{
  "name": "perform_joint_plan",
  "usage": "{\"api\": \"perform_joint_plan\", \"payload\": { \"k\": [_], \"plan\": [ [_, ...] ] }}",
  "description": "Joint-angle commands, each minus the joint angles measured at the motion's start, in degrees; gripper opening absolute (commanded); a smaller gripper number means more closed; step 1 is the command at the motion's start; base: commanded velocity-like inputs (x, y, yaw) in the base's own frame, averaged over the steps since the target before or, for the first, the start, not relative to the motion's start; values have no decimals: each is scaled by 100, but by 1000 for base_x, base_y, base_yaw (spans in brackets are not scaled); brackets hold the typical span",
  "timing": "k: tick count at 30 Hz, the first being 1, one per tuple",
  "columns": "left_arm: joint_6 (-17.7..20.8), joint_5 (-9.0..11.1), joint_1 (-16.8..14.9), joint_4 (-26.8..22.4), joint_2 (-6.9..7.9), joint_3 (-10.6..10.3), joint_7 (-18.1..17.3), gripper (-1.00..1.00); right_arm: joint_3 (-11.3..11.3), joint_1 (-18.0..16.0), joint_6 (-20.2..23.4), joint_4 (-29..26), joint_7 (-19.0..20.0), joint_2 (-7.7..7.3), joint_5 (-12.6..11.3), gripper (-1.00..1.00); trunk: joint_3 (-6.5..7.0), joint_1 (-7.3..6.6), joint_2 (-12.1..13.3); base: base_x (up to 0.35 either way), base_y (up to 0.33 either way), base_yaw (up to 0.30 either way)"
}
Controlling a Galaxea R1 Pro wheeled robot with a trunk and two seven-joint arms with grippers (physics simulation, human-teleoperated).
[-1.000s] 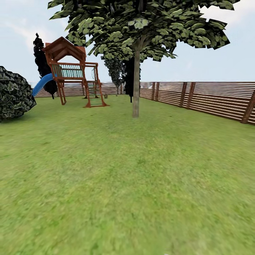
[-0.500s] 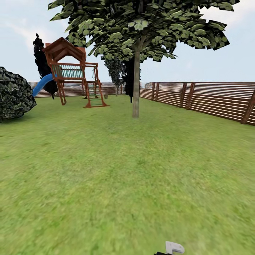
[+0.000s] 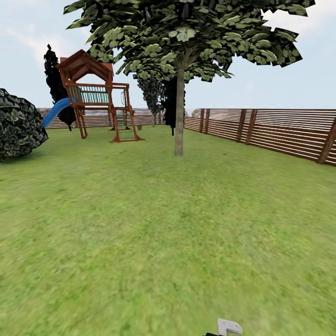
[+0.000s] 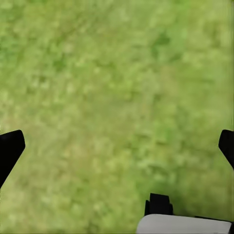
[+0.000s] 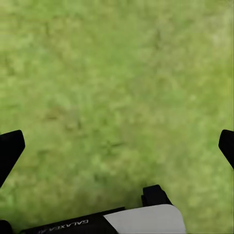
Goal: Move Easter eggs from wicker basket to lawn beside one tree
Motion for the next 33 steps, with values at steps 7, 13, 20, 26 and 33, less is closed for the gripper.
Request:
{"api": "perform_joint_plan", "payload": {
  "k": [7,13,20,26,33],
  "plan": [
    [-23,15,1,13,20,4,8,100,-5,11,5,3,-23,4,-33,100,119,-154,277,0,0,125],
    [-18,6,4,18,0,-7,10,100,0,24,-5,7,-24,9,-31,100,227,-286,518,0,0,277],
    [-22,6,5,22,-1,-9,8,100,0,26,-2,5,-23,13,-32,100,281,-352,638,0,0,291],
    [-25,-28,10,23,-14,-12,6,100,0,26,12,6,-23,9,-32,100,281,-352,638,0,0,292],
    [-425,-49,14,116,11,-39,12,100,-2,34,-2,5,-15,5,-26,100,281,-352,638,201,0,148]
  ]
}}
